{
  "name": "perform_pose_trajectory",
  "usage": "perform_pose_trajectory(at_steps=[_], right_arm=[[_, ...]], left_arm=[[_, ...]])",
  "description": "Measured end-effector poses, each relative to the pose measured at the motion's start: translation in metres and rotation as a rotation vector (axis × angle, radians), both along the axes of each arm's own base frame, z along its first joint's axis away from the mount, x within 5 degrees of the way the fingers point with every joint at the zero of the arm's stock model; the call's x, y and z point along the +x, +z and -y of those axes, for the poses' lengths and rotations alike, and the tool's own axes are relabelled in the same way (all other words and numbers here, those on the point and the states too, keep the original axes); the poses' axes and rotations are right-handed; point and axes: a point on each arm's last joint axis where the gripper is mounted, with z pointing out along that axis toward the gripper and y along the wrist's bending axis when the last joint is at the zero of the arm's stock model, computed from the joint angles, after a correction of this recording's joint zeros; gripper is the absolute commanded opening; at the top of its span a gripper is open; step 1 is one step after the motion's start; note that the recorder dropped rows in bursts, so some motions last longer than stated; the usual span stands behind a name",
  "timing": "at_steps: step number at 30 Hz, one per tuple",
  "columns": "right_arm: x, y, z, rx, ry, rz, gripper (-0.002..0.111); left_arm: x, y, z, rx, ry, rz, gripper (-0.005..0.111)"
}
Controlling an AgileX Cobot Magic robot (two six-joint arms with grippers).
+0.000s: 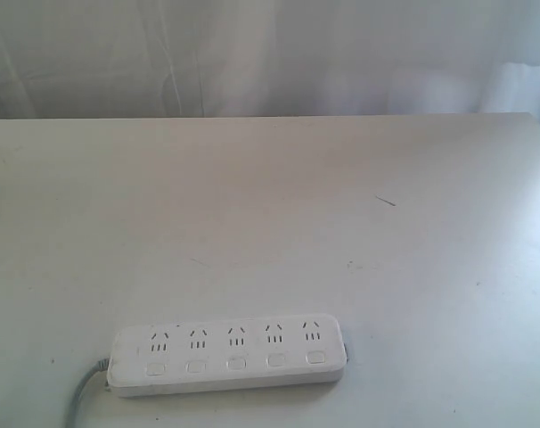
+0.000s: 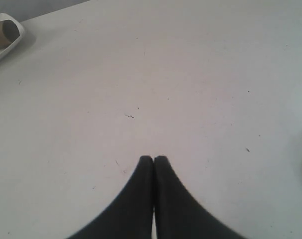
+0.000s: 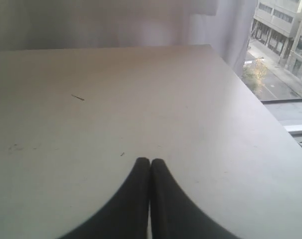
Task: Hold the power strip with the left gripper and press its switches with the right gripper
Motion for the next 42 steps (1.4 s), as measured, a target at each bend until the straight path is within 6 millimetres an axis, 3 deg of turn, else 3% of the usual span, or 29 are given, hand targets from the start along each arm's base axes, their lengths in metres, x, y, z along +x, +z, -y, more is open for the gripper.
perform_pose_trajectory(at_steps=[10, 42], right_arm=[[-0.0002, -0.0012, -0.0011, -0.142, 0.049, -0.023, 0.0], [-0.0004, -0.0019, -0.0017, -0.142, 0.057, -0.031, 0.0]], left_arm=[[0.0, 0.0, 0.0, 0.0, 0.0, 0.0, 0.0], [0.0, 0.0, 0.0, -0.001, 0.0, 0.0, 0.0]])
